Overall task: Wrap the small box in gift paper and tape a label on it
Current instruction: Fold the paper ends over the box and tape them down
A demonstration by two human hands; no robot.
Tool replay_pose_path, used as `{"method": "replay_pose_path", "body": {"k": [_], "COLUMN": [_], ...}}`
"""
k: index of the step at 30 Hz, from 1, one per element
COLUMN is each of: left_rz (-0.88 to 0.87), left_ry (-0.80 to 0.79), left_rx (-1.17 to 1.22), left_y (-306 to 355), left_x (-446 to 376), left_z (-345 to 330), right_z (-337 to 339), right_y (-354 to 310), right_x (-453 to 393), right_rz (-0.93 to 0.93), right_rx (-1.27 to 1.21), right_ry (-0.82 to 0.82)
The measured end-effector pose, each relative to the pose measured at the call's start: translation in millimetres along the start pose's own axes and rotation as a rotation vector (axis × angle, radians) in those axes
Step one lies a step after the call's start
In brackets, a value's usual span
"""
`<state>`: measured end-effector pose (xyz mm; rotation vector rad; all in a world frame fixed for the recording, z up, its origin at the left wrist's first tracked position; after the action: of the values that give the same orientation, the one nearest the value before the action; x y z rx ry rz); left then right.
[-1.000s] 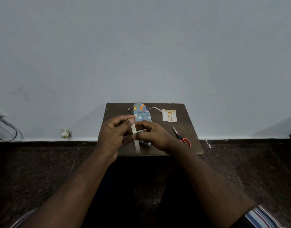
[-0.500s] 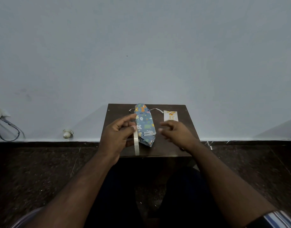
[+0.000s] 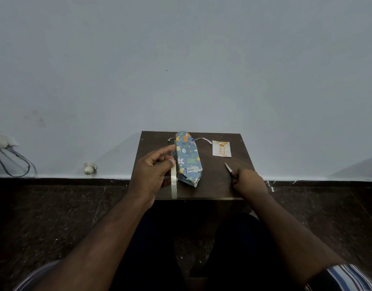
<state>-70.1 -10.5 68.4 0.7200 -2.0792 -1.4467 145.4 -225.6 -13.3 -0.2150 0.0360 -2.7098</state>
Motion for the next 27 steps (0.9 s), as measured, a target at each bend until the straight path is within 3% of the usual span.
{"method": "replay_pose_path", "body": {"k": [11, 13, 16, 18, 20, 27], "left_rz": [-0.019, -0.017, -0.015, -0.016, -0.015, -0.023], "left_ry": [0.032, 0.037, 0.045, 0.045, 0.039, 0.039], "left_rx": [0.004, 0.000, -0.016, -0.021, -0.028, -0.047], "left_y": [-1.6, -2.6, -4.2, -5.2, -5.5, -5.3], "left_x": [-1.6, -2.3, -4.8, -6.0, -5.9, -6.3], "left_z": [4.4, 6.1, 8.5, 9.3, 9.8, 11.2], "right_z": [-1.1, 10.5, 33.2, 48.3, 63.9, 91.8], "right_y": [5.0, 4.3, -12.3, -30.1, -52.7, -93.4], "right_x": [-3.2, -0.5, 8.6, 18.0, 29.6, 48.6], "right_rz": [-0.055, -0.081, -0.027, 0.033, 0.158, 0.467], "right_rx": [-0.014, -0.160, -0.571, -0.854, -0.978, -0.732], "right_ry": [-0.002, 0.006, 0.001, -0.082, -0.214, -0.382]}}
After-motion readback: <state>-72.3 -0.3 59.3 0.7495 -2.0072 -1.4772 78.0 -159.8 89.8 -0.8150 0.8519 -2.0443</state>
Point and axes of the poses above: each hand's wrist, its own x-axis away from the middle knuckle, its own z-axis out of the back of the hand, y = z × x, the point moved 8 cm from there along -x, towards the middle knuckle, and after that the axes turned 9 degrees about x, right-handed, at the moved point
